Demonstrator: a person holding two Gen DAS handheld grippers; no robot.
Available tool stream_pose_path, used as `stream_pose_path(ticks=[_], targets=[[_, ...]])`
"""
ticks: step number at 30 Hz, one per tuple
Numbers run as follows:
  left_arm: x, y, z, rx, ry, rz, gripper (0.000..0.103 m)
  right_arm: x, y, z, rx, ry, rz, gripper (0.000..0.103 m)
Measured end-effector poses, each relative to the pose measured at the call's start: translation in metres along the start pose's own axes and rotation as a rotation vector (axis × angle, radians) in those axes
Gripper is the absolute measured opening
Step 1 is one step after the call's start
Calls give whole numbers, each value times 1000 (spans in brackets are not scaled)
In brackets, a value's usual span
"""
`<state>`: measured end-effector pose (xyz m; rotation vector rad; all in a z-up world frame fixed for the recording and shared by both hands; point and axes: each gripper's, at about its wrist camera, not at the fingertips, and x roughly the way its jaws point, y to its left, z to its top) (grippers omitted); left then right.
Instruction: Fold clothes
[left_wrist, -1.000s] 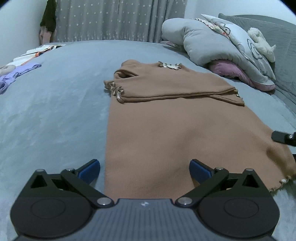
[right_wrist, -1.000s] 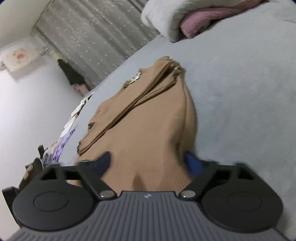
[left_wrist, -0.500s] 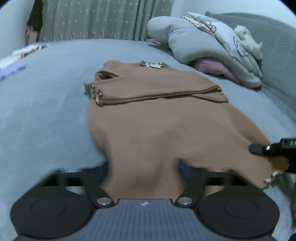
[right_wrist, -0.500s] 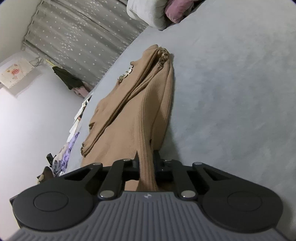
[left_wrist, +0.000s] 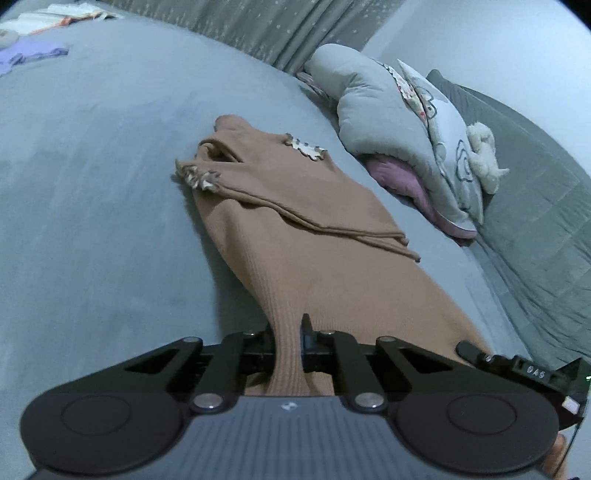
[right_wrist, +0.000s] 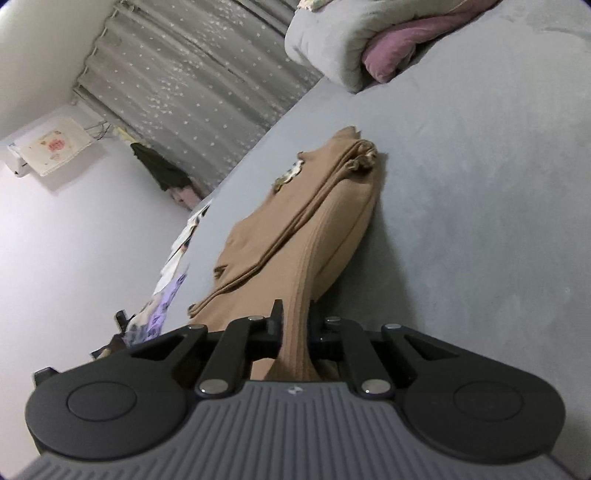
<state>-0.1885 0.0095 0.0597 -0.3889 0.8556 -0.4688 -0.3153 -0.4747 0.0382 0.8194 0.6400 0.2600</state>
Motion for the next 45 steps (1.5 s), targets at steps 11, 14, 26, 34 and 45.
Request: stream_pose_path(ticks=[11, 14, 26, 34, 45], targets=[[-56, 30, -30, -16, 39, 15, 8, -75, -6, -12, -56, -66, -44, 15], [-55, 40, -30, -70, 74, -3, 9, -83, -20, -9, 7, -75, -86, 16], [-53, 31, -64, -204, 93, 5, 63, -73, -69, -60, 386, 29, 15, 30], [-19, 35, -59, -258, 33, -85, 9, -59, -37, -60, 234, -29, 1, 6], [-58, 20, -2, -293, -83, -163, 9, -82, 4, -4, 33, -214, 67, 6]])
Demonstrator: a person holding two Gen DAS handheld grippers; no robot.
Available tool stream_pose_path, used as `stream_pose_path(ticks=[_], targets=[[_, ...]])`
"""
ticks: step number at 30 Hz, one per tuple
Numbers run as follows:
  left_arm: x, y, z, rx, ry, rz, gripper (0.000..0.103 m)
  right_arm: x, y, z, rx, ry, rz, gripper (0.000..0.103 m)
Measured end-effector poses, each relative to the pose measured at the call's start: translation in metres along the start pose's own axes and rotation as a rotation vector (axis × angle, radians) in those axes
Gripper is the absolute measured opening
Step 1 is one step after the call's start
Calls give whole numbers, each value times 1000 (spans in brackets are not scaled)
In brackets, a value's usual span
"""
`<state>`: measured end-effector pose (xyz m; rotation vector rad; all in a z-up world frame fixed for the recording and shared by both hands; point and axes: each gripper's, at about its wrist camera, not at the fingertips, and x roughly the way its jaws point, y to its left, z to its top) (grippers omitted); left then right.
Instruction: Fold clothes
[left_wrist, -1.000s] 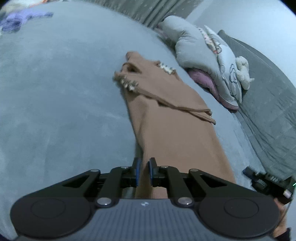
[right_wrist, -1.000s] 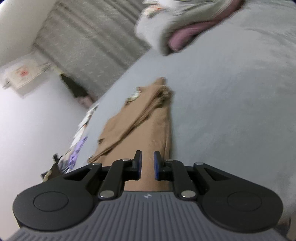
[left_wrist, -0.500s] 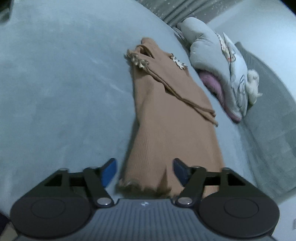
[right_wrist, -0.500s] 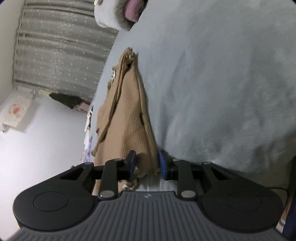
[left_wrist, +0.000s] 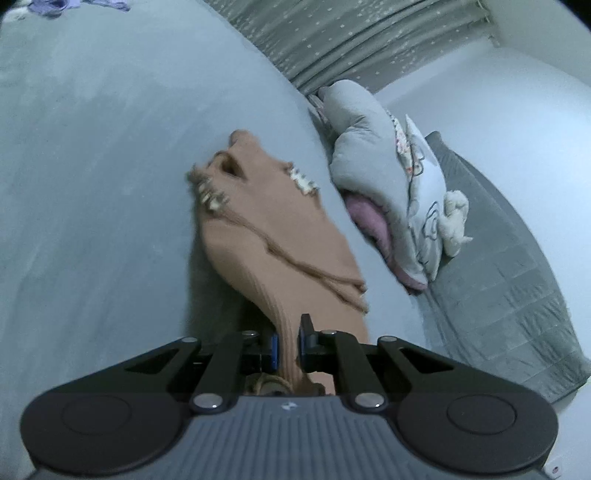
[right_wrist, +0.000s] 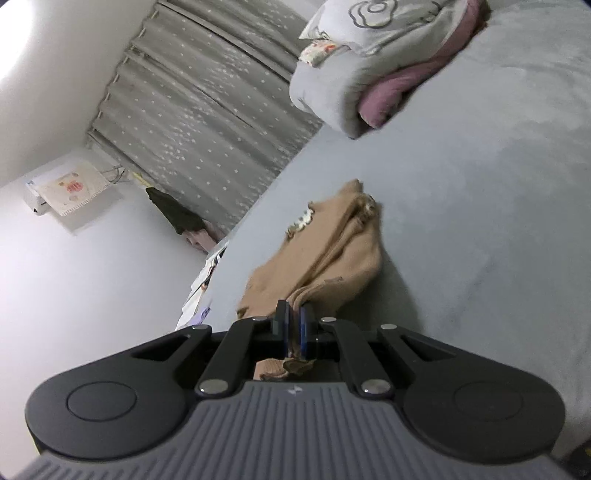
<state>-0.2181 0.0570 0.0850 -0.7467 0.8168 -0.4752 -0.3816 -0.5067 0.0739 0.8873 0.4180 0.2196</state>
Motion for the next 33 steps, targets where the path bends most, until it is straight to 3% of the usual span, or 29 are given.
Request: stream_pose_path(ticks=[6, 12, 16, 21, 23, 25, 27, 29, 30, 31, 33], targets=[[9, -24, 52, -40, -56, 10, 9, 42, 24, 50, -5, -69, 28, 6], [70, -66, 128, 29, -101, 90, 9, 121, 40, 112, -49, -110, -7, 6], [144, -85, 181, 118, -83, 216, 10, 195, 35, 152, -56, -118, -53, 6], [252, -65, 233, 164, 34, 404, 17, 300, 0, 179, -58, -48, -233, 6], [280, -52, 250, 164, 17, 518, 25, 326, -17, 181, -40, -23, -303, 7], [282, -42, 261, 157, -22, 554, 32, 343, -33, 184, -11, -12, -348, 9], [269, -28, 268, 132, -34, 515, 32, 341, -39, 188, -17, -34, -336, 15], [257, -23, 263, 155, -13, 471, 32, 332, -38, 191, -70, -77, -351, 42], [249, -22, 258, 184, -2, 440, 35, 327, -35, 193, -102, -101, -370, 47], [238, -22, 250, 229, 6, 397, 44, 321, -33, 195, -127, -106, -379, 58], [223, -22, 232, 304, 9, 344, 62, 309, -30, 201, -178, -115, -398, 64]])
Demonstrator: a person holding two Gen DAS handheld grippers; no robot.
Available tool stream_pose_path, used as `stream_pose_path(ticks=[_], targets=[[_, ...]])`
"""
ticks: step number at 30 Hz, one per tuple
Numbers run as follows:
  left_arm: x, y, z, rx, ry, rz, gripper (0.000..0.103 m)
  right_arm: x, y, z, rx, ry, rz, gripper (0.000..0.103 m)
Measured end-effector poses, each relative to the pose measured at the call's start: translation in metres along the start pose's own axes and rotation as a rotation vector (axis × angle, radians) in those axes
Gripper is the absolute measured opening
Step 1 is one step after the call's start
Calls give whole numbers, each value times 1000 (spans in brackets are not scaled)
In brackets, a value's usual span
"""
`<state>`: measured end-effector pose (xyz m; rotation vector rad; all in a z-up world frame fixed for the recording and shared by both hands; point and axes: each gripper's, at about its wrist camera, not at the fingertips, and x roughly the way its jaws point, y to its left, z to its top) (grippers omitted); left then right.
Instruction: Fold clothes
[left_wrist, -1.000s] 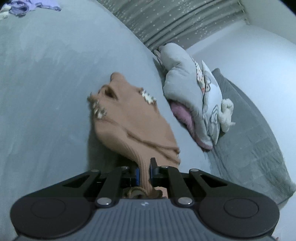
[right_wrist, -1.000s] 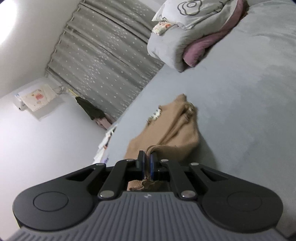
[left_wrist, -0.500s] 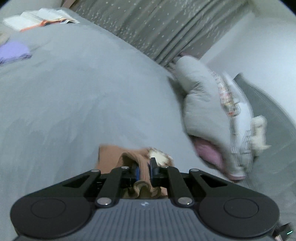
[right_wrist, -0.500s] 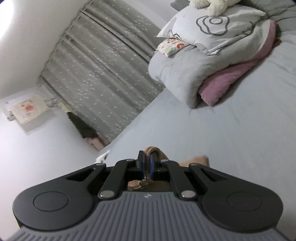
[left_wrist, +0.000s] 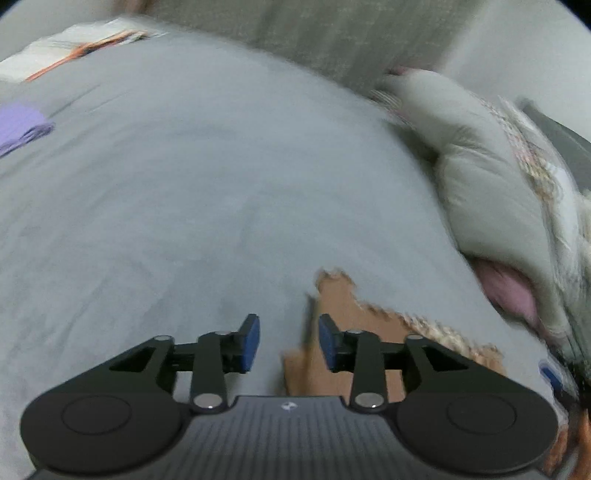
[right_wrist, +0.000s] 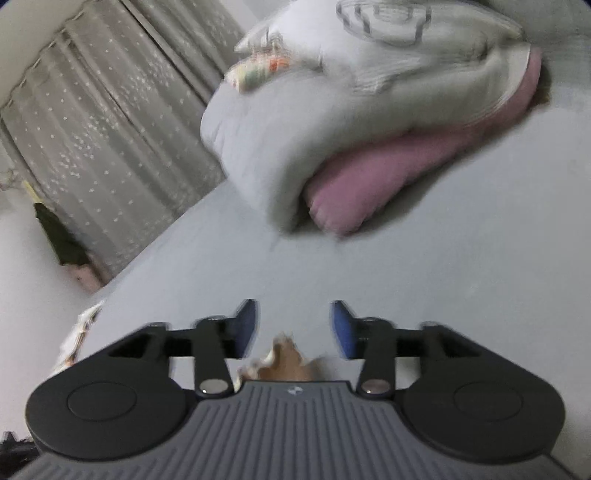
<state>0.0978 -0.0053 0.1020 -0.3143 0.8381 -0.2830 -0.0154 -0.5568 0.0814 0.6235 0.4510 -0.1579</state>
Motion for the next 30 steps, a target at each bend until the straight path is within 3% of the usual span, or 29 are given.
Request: stream_pose_path(ticks=[2, 6, 10, 11, 12, 13, 14, 21, 25, 30], targets=[[-1, -2, -11, 54, -10, 2, 64, -10, -2, -6, -72, 88, 28, 69], [13, -11, -24, 93, 18, -4, 64, -22, -7, -30, -130, 161, 11, 73], [23, -46, -44, 274, 20, 28, 63, -19, -3, -56, -174, 218, 24, 73], [26, -57, -51, 343, 8, 66, 57, -17, 0, -62, -183, 229, 39, 69], [29, -61, -55, 377, 12, 88, 29, -18, 2, -64, -190, 230, 45, 62], [32, -62, -58, 395, 23, 102, 20, -15, 7, -66, -212, 227, 56, 37], [33, -59, -56, 373, 31, 89, 15, -13, 11, -69, -235, 224, 67, 2], [19, 5, -32, 37, 17, -99, 6, -28, 41, -61, -324, 139, 156, 2], [28, 47, -33, -182, 51, -214, 7, -33, 42, -56, -309, 115, 145, 2], [40, 68, -21, -279, 49, -208, 7, -30, 34, -58, -297, 94, 88, 2]])
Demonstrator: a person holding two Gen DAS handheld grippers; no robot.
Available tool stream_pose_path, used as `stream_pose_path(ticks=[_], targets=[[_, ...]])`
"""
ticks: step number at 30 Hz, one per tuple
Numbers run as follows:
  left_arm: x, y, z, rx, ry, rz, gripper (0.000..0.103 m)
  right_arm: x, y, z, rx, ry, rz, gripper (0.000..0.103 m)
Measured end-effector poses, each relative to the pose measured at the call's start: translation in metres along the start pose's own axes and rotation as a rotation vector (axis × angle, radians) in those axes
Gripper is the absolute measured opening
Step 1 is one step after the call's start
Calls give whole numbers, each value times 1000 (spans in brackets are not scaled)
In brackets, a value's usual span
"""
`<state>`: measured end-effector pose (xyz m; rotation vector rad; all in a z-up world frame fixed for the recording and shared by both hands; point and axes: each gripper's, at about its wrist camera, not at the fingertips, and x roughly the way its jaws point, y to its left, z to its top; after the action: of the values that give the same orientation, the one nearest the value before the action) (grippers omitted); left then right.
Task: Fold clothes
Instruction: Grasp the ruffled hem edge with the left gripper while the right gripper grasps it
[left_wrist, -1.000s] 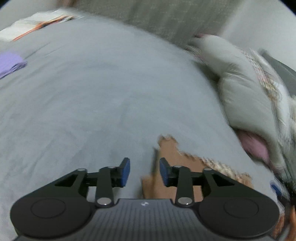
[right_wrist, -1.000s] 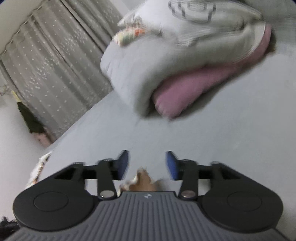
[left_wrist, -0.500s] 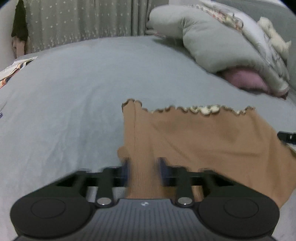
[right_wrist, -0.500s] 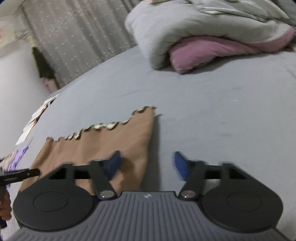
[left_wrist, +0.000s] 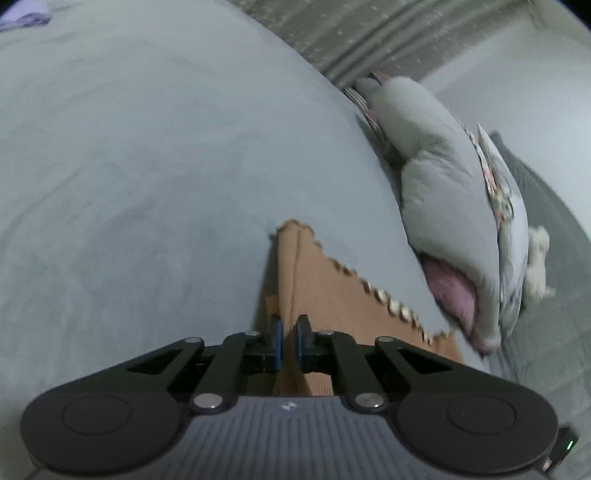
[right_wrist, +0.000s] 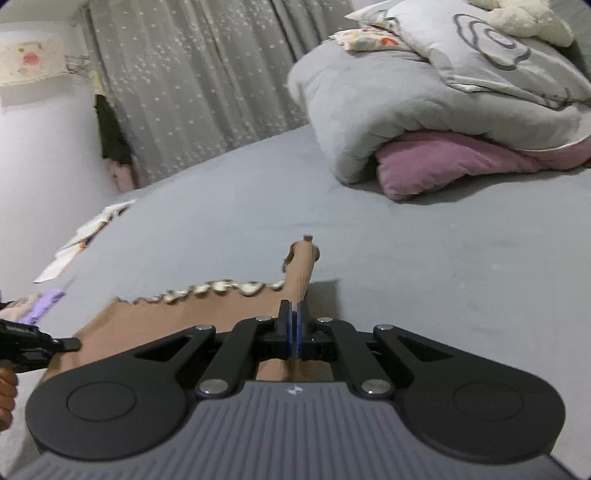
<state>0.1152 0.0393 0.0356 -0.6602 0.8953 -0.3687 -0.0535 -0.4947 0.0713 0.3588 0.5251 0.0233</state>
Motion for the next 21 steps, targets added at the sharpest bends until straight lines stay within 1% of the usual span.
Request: stream_pose_path(ticks=[1, 3, 4, 5, 6, 8, 9, 10, 11, 12, 13, 14, 15, 16, 17, 18, 19, 20, 21], targets=[[-1, 1, 2, -4, -4, 5, 7, -2, -3, 0, 16, -26, -27, 0], [-2, 2, 5, -2, -10, 17, 7, -5, -8, 3, 36, -64, -47, 0], [-5, 2, 5, 14, -21, 38, 7, -7, -13, 7, 67, -90, -16, 0], [-8, 2, 5, 29, -30, 55, 7, -7, -16, 8, 80, -81, 12, 1], [-12, 1, 3, 41, -32, 60, 7, -6, -18, 8, 94, -72, 40, 4], [-20, 0, -1, 62, -31, 54, 7, 5, -34, 3, 179, 34, 138, 17], [-23, -1, -3, 65, -31, 38, 7, 8, -40, 1, 206, 49, 139, 31], [-27, -3, -5, 65, -35, 17, 10, 12, -54, -7, 280, 65, 103, 36], [-31, -6, -8, 68, -37, 3, 12, 13, -61, -11, 319, 69, 118, 36], [-33, -9, -10, 74, -38, -5, 22, 14, -68, -14, 357, 73, 134, 36], [-33, -14, -13, 100, -40, 9, 38, 15, -76, -18, 394, 76, 150, 36], [-33, -20, -18, 136, -41, 35, 46, 16, -78, -21, 406, 85, 187, 36], [-30, -25, -20, 164, -39, 57, 58, 17, -77, -22, 405, 91, 204, 37], [-23, -32, -26, 215, -24, 94, 60, 20, -73, -24, 382, 111, 228, 39], [-17, -37, -32, 254, -11, 124, 60, 23, -68, -26, 359, 132, 252, 38], [-13, -40, -38, 282, -1, 147, 58, 24, -63, -27, 337, 144, 252, 37], [-6, -45, -44, 313, -2, 186, 47, 28, -51, -29, 267, 163, 219, 24], [-1, -50, -49, 340, -4, 206, 33, 30, -39, -30, 211, 164, 178, 11], [3, -53, -50, 346, 3, 200, 16, 29, -34, -29, 197, 160, 164, 11]])
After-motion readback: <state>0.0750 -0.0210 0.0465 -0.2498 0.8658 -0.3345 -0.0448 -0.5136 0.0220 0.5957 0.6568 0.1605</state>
